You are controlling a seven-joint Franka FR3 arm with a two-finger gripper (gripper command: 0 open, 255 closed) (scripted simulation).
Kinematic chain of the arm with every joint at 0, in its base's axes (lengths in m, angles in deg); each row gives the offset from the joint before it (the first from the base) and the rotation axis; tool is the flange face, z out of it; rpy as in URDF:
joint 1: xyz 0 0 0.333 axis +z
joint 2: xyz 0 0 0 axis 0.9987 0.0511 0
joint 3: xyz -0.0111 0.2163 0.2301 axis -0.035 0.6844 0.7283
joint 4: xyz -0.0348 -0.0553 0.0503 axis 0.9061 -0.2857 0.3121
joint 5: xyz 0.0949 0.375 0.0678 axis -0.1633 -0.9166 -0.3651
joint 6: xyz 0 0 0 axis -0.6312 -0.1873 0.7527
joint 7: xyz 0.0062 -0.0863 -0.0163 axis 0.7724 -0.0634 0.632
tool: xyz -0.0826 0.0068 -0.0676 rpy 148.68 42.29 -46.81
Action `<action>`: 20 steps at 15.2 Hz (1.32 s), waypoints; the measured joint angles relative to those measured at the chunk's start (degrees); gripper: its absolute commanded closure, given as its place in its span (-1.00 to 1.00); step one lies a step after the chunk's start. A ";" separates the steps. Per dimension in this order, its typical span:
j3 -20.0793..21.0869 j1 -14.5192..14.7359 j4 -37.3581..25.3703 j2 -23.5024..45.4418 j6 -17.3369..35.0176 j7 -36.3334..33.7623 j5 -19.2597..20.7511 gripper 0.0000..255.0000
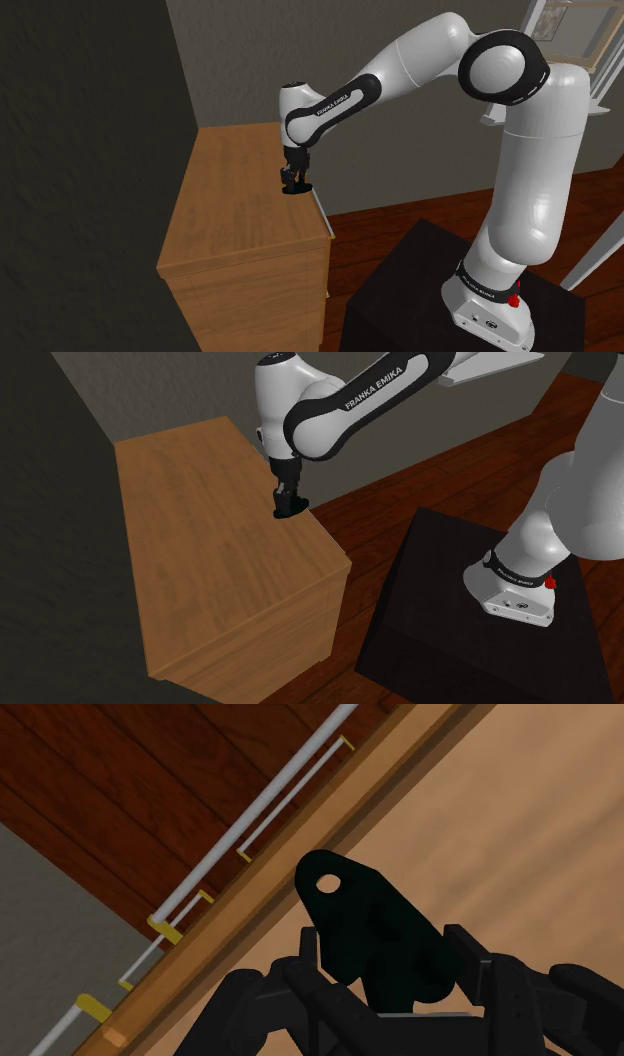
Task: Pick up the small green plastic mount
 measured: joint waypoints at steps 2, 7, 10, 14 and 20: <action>0.00 0.00 0.01 -0.01 0.02 0.00 0.00 1.00; 0.05 0.00 -0.14 -0.51 -0.70 0.03 -0.11 1.00; 0.10 -0.07 -0.94 -1.58 -2.56 0.24 -0.34 1.00; 0.15 -0.14 -2.75 -2.68 -5.44 0.48 -0.60 1.00; 0.28 -0.13 -5.00 -4.54 -9.54 0.63 -0.98 1.00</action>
